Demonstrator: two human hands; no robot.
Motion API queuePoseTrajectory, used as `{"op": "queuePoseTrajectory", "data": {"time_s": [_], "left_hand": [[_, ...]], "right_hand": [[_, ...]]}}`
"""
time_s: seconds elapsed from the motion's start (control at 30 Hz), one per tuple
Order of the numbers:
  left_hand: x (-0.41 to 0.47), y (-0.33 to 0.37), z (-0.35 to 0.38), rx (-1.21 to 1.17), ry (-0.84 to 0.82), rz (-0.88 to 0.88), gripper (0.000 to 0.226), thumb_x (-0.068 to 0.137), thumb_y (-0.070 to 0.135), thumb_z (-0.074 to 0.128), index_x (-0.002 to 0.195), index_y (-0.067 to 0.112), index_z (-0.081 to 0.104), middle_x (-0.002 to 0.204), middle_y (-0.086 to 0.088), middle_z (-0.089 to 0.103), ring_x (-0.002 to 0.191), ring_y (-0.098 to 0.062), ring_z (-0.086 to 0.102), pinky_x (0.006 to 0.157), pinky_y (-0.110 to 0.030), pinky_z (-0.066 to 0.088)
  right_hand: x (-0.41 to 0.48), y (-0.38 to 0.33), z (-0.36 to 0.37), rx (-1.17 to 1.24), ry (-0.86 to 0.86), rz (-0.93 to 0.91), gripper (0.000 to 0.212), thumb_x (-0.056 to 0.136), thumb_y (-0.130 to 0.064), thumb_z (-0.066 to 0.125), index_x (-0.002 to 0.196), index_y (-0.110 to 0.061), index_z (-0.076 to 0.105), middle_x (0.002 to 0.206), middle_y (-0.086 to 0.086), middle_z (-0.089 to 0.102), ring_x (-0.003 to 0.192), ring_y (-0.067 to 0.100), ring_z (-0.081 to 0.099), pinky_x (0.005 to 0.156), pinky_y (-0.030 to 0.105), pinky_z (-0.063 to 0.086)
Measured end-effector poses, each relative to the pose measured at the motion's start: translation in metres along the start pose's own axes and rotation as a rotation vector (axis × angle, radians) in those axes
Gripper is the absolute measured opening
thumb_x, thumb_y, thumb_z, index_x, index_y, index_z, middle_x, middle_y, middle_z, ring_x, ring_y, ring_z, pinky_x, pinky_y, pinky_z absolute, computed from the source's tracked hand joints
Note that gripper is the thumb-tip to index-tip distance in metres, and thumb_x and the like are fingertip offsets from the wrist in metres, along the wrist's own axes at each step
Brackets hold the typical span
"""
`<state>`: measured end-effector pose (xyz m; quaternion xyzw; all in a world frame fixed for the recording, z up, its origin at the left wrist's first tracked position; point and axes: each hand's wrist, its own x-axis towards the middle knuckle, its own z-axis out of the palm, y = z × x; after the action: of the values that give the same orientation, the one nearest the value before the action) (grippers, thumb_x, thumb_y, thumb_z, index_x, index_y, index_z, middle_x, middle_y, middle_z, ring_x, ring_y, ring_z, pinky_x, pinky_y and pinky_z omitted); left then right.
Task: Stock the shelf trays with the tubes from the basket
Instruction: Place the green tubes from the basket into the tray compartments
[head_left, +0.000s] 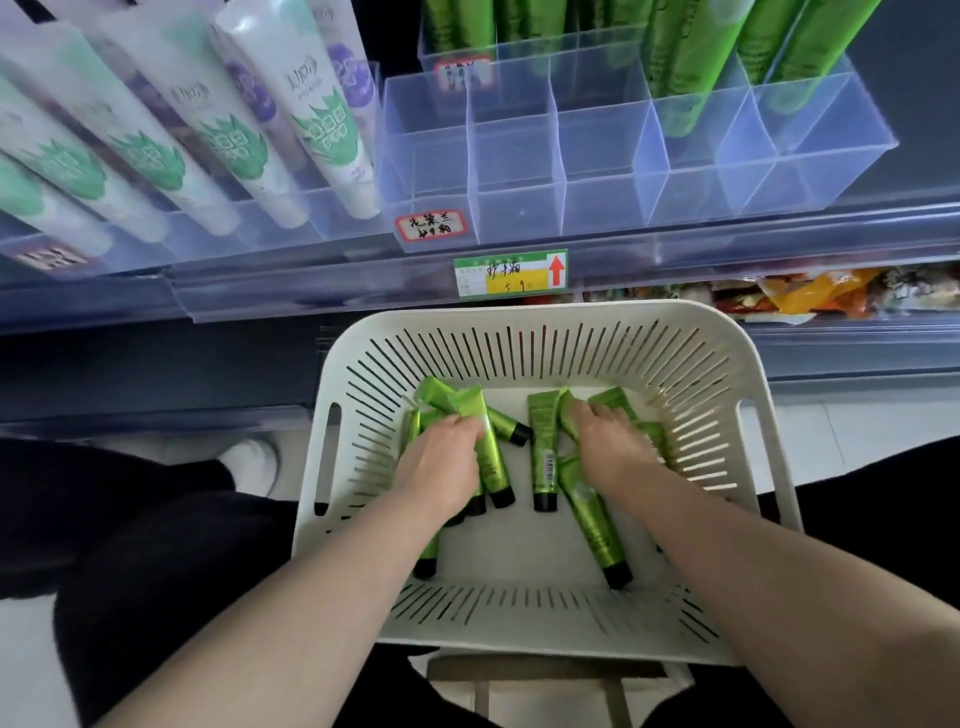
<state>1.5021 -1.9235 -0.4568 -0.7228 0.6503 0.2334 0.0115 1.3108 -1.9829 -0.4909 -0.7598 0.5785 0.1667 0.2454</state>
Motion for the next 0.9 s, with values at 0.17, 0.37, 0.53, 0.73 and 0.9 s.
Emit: {"op": "queuePoseTrajectory", "data": {"time_s": [0.17, 0.37, 0.53, 0.73, 0.9], "left_hand": [[0.005, 0.007, 0.005, -0.018, -0.054, -0.015, 0.034, 0.094, 0.004, 0.048, 0.123, 0.020, 0.059, 0.125, 0.003, 0.057, 0.109, -0.018, 0.057, 0.087, -0.035, 0.050], [0.011, 0.018, 0.006, -0.033, -0.068, 0.007, 0.033, 0.095, 0.006, 0.047, 0.123, 0.019, 0.059, 0.127, 0.002, 0.057, 0.110, -0.019, 0.057, 0.087, -0.036, 0.050], [0.023, 0.040, 0.010, -0.029, -0.075, 0.029, 0.031, 0.093, 0.006, 0.049, 0.121, 0.013, 0.059, 0.120, -0.006, 0.063, 0.107, -0.027, 0.060, 0.083, -0.037, 0.050], [0.045, 0.081, 0.024, 0.056, -0.216, -0.072, 0.039, 0.091, 0.006, 0.052, 0.129, 0.005, 0.047, 0.117, -0.016, 0.062, 0.106, -0.035, 0.061, 0.071, -0.036, 0.044], [0.068, 0.093, 0.036, 0.201, -0.293, -0.059, 0.045, 0.096, 0.025, 0.056, 0.133, 0.004, 0.042, 0.124, -0.014, 0.061, 0.112, -0.030, 0.061, 0.072, -0.031, 0.044]], "right_hand": [[0.008, 0.002, 0.003, -0.048, 0.041, 0.065, 0.085, 0.074, 0.005, 0.064, 0.145, -0.013, 0.021, 0.121, 0.014, 0.055, 0.113, 0.031, 0.052, 0.087, 0.042, 0.053], [0.004, -0.004, 0.001, -0.030, 0.027, 0.073, 0.034, 0.090, -0.024, 0.054, 0.122, -0.013, 0.048, 0.114, 0.008, 0.054, 0.101, 0.026, 0.057, 0.073, 0.037, 0.050], [-0.004, 0.004, -0.016, 0.109, 0.086, 0.136, 0.031, 0.096, -0.027, 0.042, 0.121, -0.009, 0.050, 0.111, 0.011, 0.059, 0.099, 0.028, 0.059, 0.073, 0.035, 0.050], [-0.020, 0.007, -0.043, 0.138, 0.239, 0.100, 0.033, 0.091, -0.008, 0.043, 0.123, -0.012, 0.032, 0.076, 0.007, 0.062, 0.064, 0.026, 0.058, 0.050, 0.030, 0.040], [-0.020, 0.014, -0.053, 0.087, 0.266, 0.060, 0.039, 0.091, -0.004, 0.042, 0.126, -0.015, 0.028, 0.062, 0.003, 0.054, 0.054, 0.024, 0.054, 0.046, 0.031, 0.045]]}}
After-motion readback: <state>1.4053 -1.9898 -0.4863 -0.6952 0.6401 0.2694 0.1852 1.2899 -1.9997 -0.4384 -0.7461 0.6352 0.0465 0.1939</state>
